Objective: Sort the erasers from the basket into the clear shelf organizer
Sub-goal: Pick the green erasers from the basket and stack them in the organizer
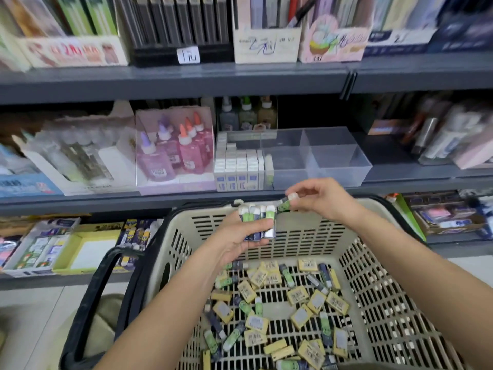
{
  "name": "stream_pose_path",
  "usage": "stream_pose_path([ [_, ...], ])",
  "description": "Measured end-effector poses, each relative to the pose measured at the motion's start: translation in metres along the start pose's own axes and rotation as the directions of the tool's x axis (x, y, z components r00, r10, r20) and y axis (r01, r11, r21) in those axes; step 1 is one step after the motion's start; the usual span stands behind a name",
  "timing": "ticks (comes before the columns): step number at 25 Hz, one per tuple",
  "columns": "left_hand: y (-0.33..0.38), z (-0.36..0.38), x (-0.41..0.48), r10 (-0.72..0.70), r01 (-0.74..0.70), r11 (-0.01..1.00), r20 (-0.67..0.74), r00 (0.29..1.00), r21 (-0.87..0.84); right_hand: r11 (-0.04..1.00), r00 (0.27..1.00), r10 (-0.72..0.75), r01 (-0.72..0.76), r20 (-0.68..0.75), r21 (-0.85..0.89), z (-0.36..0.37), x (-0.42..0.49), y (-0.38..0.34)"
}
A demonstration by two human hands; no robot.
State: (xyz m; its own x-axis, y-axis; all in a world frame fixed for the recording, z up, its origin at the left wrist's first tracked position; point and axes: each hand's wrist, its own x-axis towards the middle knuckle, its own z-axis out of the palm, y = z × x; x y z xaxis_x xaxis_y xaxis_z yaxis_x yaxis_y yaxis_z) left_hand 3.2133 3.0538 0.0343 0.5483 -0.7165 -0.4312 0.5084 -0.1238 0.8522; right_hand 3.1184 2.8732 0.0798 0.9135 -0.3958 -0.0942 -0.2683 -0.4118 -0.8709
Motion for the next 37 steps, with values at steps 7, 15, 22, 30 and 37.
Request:
stream_pose_path([
  [7,0.05,-0.01,0.015,0.273,-0.274,0.961,-0.18,0.945,0.017,0.967,0.903,-0.151,0.05,-0.403,-0.249,-0.023,0.073,-0.039],
  [15,0.044,-0.024,0.028,0.272,-0.28,0.96,-0.193,0.943,-0.012,0.855,0.957,-0.157,0.009,-0.243,-0.518,-0.014,0.12,-0.055],
  [22,0.043,-0.026,0.032,0.261,-0.272,0.961,-0.179,0.949,-0.044,0.825,0.979,-0.161,0.063,-0.127,-0.562,-0.006,0.117,-0.057],
  [30,0.041,-0.027,0.032,0.264,-0.277,0.959,-0.173,0.949,-0.058,0.811,0.995,-0.059,-0.002,-0.085,-0.584,0.008,0.125,-0.031],
  [37,0.046,-0.023,0.031,0.234,-0.246,0.968,-0.168,0.958,-0.055,0.894,0.994,0.005,-0.053,-0.108,-0.444,0.0,0.121,-0.03],
])
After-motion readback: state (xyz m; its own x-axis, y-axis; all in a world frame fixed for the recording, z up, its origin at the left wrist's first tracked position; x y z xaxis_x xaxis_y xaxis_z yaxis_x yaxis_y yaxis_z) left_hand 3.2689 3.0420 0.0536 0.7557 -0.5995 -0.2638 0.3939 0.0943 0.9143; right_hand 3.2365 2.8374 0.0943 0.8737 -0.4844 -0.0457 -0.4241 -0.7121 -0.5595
